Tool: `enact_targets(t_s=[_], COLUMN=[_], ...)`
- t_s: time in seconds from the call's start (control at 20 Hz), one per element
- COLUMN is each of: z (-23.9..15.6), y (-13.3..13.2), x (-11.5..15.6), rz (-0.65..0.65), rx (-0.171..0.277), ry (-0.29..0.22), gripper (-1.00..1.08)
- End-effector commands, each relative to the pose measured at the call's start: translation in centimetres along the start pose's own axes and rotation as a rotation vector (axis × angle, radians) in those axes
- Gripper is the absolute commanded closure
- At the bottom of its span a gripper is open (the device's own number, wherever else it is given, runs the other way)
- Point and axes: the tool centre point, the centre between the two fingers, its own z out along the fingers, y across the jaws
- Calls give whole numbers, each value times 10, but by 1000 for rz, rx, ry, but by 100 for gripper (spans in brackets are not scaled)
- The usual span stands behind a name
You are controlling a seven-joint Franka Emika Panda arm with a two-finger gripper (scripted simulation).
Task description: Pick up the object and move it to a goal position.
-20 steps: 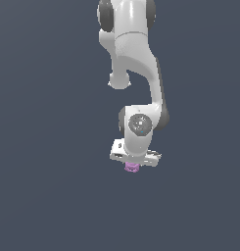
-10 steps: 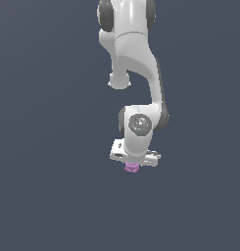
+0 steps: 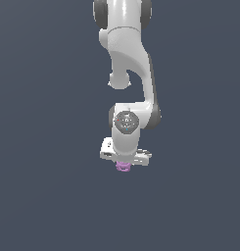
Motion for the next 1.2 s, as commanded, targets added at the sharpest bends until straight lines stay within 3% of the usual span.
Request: enact_targets(t_s=[0.0, 0.7, 1.15], z=[-9, -67, -86], y=[23, 173, 222], x=[6, 45, 62], rz=[2, 2, 2], rx=[0, 0, 0], ry=[1, 1, 1], gripper=[108, 108, 108])
